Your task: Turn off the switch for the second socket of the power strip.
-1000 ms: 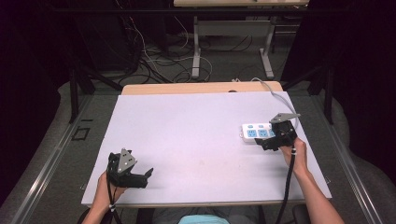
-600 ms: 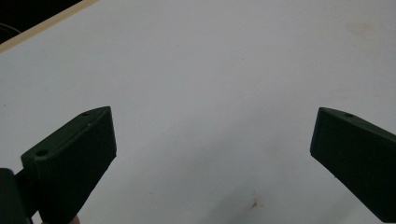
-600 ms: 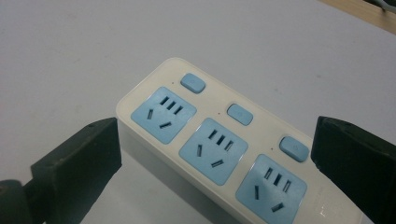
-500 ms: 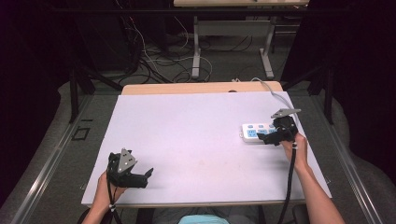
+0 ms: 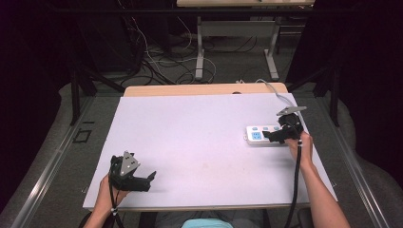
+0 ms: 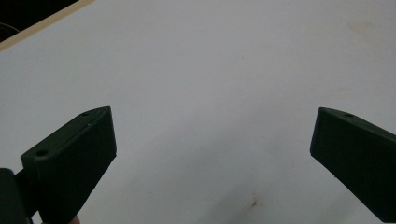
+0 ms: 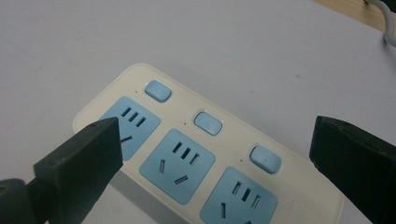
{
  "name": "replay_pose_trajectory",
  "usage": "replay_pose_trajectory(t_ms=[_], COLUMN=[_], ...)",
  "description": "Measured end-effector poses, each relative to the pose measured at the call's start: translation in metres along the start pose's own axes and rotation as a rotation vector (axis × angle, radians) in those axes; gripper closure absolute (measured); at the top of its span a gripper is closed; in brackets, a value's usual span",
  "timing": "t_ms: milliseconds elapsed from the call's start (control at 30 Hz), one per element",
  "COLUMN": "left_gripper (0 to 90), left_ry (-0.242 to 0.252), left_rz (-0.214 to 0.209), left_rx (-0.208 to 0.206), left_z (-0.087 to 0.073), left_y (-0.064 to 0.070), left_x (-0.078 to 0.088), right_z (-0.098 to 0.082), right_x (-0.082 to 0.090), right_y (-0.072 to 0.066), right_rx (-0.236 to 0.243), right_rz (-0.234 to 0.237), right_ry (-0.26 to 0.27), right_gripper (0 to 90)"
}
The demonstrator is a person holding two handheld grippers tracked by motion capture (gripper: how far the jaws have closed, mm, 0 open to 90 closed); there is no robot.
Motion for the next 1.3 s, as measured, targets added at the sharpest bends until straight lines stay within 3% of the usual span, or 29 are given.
replay_pose_trajectory(t_ms=[267, 633, 967, 1133, 1167, 1200, 1233, 1300], left_gripper=[0.3, 0.3, 0.3, 0.3, 0.3, 0.3, 0.3, 0.3], left_ry=[-0.003, -0.004, -0.001, -0.004, -0.004, -0.004, -0.003, -0.005], left_rz=[-0.002, -0.006, -0.005, -0.009, -0.008, -0.007, -0.007, -0.005], left_rx=[-0.002, -0.006, -0.004, -0.007, -0.007, -0.008, -0.008, -0.009], left_z=[0.000, 0.000, 0.000, 0.000, 0.000, 0.000, 0.000, 0.000], left_y=[0.000, 0.001, 0.000, 0.001, 0.001, 0.001, 0.001, 0.000], left_x=[0.000, 0.000, -0.001, 0.000, 0.000, 0.000, 0.000, 0.000], right_z=[0.005, 0.006, 0.012, 0.014, 0.015, 0.015, 0.015, 0.015], right_x=[-0.008, -0.015, -0.024, -0.024, -0.022, -0.022, -0.021, -0.021], right_y=[0.010, 0.017, 0.016, 0.018, 0.018, 0.018, 0.019, 0.019], right_rx=[-0.048, -0.055, -0.090, -0.109, -0.117, -0.117, -0.118, -0.128], right_rz=[0.006, -0.016, 0.014, -0.004, 0.002, 0.002, -0.002, 0.005], right_ry=[-0.004, -0.013, -0.019, 0.006, 0.023, 0.023, 0.030, 0.034], right_gripper=[1.8, 0.0, 0.0, 10.3, 17.8, 17.8, 25.7, 30.5])
Point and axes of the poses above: each handheld gripper's, and its own axes: x roughly backward along the jaws, z roughly out of its top, y roughly to its right, the point moved 7 cm from there along -x, roughly forward along the jaws, and after that the axes turned 14 degrees about -x, right-handed, at the moved point
